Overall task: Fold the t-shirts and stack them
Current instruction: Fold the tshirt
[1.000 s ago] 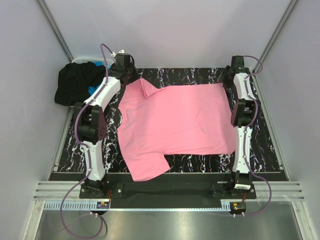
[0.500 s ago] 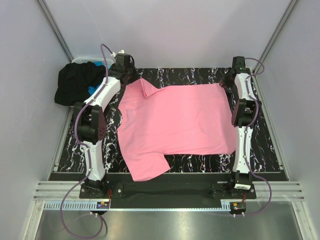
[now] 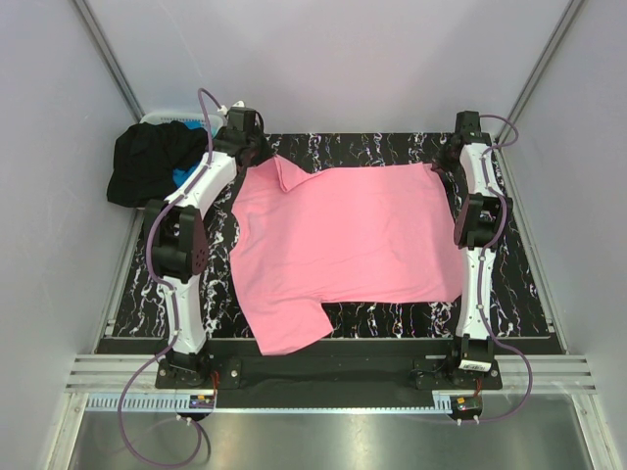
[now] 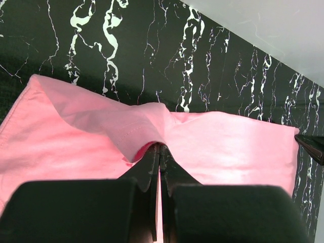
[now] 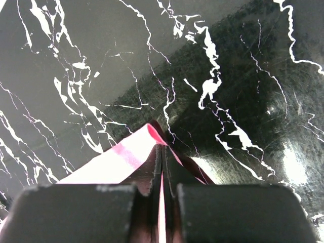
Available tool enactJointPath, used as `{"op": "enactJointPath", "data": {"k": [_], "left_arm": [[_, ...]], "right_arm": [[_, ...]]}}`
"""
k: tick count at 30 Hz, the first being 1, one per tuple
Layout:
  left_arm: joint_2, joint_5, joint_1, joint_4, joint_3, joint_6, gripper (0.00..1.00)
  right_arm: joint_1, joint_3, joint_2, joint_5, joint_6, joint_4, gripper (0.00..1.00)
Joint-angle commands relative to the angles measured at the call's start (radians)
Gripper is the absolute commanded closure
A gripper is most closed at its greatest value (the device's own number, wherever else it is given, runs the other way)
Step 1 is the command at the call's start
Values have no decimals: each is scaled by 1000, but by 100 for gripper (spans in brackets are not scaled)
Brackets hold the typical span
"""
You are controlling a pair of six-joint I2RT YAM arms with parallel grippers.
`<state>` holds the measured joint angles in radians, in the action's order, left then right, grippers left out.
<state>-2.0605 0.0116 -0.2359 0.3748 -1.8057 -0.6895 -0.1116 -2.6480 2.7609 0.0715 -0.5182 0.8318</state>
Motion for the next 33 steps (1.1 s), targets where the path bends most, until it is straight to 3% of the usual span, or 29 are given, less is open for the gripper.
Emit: {"op": "enactJointPath", "data": {"k": [1,2,5,6,11,18,33], "left_arm": [[74,2,-2,-19,8,-2,100],[76,2,-2,-20,9,-2,100],[76,5,-2,-20,12,-4,100],[74,7,-2,-20,11,-5,100],[74,7,-2,-19,9,-7,100],[68,7,-2,-19,5,-13,100],[91,48,-9,-17,49,-48,100]], "right_arm": [[-2,-23,-69,-6,40,49,95],[0,-27,-69,-7,50,49,78],[1,-46,-64,-10,95,41,45],[1,-62,-58,-3,121,36,41],[1,-86,-20,76,179,32,36],[1,-82,-3,30,224,30,36],[-13,-124,78,93,106,116,35]]}}
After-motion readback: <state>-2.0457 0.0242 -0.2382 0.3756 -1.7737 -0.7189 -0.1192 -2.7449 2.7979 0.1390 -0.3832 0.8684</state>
